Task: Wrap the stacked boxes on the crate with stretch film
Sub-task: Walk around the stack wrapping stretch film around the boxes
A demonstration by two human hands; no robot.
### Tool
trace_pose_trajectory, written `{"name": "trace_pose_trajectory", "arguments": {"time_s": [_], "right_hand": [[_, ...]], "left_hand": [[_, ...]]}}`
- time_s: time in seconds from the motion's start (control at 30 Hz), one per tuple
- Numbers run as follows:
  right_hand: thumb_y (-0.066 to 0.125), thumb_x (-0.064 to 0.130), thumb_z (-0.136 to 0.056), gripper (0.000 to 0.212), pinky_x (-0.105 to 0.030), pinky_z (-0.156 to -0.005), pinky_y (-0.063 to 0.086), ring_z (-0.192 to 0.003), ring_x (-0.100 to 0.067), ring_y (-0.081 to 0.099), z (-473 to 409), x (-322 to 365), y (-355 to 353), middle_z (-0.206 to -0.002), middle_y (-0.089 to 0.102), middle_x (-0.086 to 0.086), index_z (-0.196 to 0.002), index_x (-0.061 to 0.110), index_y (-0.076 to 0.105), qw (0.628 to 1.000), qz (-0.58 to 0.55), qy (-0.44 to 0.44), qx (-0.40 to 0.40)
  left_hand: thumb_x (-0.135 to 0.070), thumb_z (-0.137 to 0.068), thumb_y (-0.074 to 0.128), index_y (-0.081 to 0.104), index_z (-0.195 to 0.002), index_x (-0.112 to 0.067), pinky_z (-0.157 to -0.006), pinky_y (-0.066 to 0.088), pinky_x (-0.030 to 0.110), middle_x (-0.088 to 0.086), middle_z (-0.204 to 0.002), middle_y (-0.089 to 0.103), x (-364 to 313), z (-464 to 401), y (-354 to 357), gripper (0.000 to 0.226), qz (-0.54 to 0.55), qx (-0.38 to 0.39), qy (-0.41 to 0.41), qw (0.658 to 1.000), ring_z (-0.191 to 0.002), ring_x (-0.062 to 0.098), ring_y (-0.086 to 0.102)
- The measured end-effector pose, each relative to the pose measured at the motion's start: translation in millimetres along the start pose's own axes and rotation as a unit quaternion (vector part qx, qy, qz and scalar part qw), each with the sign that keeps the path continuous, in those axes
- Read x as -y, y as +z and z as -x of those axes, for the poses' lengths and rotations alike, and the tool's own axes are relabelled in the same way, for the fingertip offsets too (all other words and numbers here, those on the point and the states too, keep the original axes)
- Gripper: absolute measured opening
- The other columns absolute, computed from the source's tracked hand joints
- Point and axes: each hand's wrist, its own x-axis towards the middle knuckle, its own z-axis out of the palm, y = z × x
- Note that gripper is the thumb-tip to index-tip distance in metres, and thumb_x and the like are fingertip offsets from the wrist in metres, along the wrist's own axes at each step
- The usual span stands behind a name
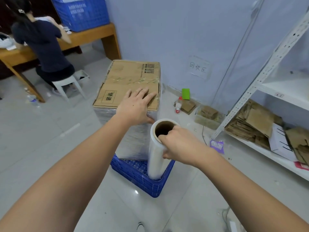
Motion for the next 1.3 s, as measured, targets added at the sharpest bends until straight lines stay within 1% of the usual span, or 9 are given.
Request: {"name": "trace_pose_trajectory", "arguments": {"time_s": [0.17, 0.43, 0.63, 0.8, 0.9, 1.0, 1.1, 1.2, 1.3], "right_hand": [[0.047, 0.077, -0.083, 0.059, -0.034, -0.06, 0.035, -0.067, -0.023, 0.05, 4, 9, -2, -0.07, 0.05, 0.003, -0.095, 0.02, 0.041, 0.997, -0.001, 0.072, -0.012], [0.052, 0.037, -0.096, 0.022, -0.033, -0.065, 0.031, -0.076, -0.023, 0.044, 13, 32, 2, -0.073, 0.044, 0.002, -0.103, 0.017, 0.047, 0.985, -0.067, 0.157, -0.017], [0.032, 0.072, -0.093, 0.057, -0.033, -0.065, 0.028, -0.066, -0.022, 0.05, 1, 53, 4, -0.067, 0.057, 0.001, -0.091, 0.017, 0.048, 0.975, 0.009, 0.219, -0.049], [0.04, 0.039, -0.102, 0.026, -0.036, -0.061, 0.038, -0.068, -0.026, 0.055, -17, 61, 2, -0.084, 0.062, -0.004, -0.104, 0.014, 0.049, 0.962, 0.0, 0.271, -0.009], [0.046, 0.031, -0.091, 0.016, -0.034, -0.055, 0.025, -0.06, -0.024, 0.046, -27, 71, 0, -0.065, 0.049, 0.0, -0.09, 0.015, 0.043, 0.93, -0.051, 0.362, -0.025], [0.05, 0.054, -0.089, 0.039, -0.033, -0.065, 0.028, -0.073, -0.028, 0.055, -37, 76, 6, -0.066, 0.056, -0.001, -0.077, 0.017, 0.046, 0.912, -0.019, 0.405, -0.054], [0.044, 0.087, -0.076, 0.07, -0.034, -0.058, 0.037, -0.062, -0.021, 0.056, -45, 75, 11, -0.061, 0.057, 0.001, -0.065, 0.017, 0.05, 0.887, -0.012, 0.459, -0.053], [0.042, 0.093, -0.068, 0.076, -0.033, -0.055, 0.043, -0.059, -0.019, 0.054, -53, 77, 9, -0.059, 0.056, 0.002, -0.064, 0.018, 0.053, 0.872, -0.02, 0.487, -0.051], [0.035, 0.099, -0.062, 0.084, -0.034, -0.057, 0.049, -0.057, -0.02, 0.053, -60, 84, 5, -0.055, 0.056, 0.001, -0.062, 0.017, 0.055, 0.863, -0.013, 0.502, -0.046]], "left_hand": [[-0.089, -0.07, 0.063, 0.008, -0.162, -0.038, -0.128, 0.011, 0.054, -0.001, -0.172, 0.012, 0, -2, 4, 0.119, -0.009, -0.006, 0.002, 1.0, -0.159, 0.024, 0.01], [-0.089, -0.068, 0.065, 0.011, -0.163, -0.036, -0.127, 0.012, 0.055, 0.001, -0.172, 0.015, 3, -2, 5, 0.121, -0.005, -0.004, 0.003, 1.0, -0.158, 0.026, 0.012], [-0.087, -0.067, 0.067, 0.012, -0.163, -0.036, -0.127, 0.013, 0.055, 0.002, -0.171, 0.017, 8, -4, 8, 0.121, 0.009, -0.015, 0.011, 1.0, -0.158, 0.026, 0.012], [-0.081, -0.068, 0.072, 0.013, -0.163, -0.033, -0.125, 0.013, 0.059, 0.005, -0.17, 0.015, 14, -5, 10, 0.122, 0.02, -0.003, 0.035, 0.999, -0.157, 0.029, 0.011], [-0.071, -0.07, 0.081, 0.018, -0.163, -0.029, -0.125, 0.011, 0.061, 0.007, -0.171, 0.016, 27, -9, 6, 0.12, 0.056, 0.017, 0.086, 0.995, -0.158, 0.029, 0.011], [-0.057, -0.075, 0.085, 0.019, -0.164, -0.03, -0.127, 0.007, 0.055, 0.006, -0.172, 0.014, 56, -13, -4, 0.114, 0.109, 0.058, 0.168, 0.978, -0.159, 0.028, 0.009], [-0.062, -0.078, 0.08, 0.009, -0.165, -0.039, -0.128, 0.006, 0.047, -0.001, -0.174, 0.005, 102, -12, -5, 0.115, 0.08, 0.083, 0.245, 0.963, -0.16, 0.025, 0.006], [-0.088, -0.074, 0.06, -0.003, -0.162, -0.049, -0.128, 0.002, 0.051, -0.008, -0.174, -0.001, 137, -9, 3, 0.114, 0.044, 0.071, 0.245, 0.966, -0.16, 0.023, 0.001], [-0.091, -0.079, 0.048, -0.002, -0.161, -0.052, -0.128, 0.001, 0.053, -0.009, -0.174, -0.001, 137, -7, 12, 0.104, 0.06, 0.052, 0.234, 0.969, -0.16, 0.022, -0.002]]}}
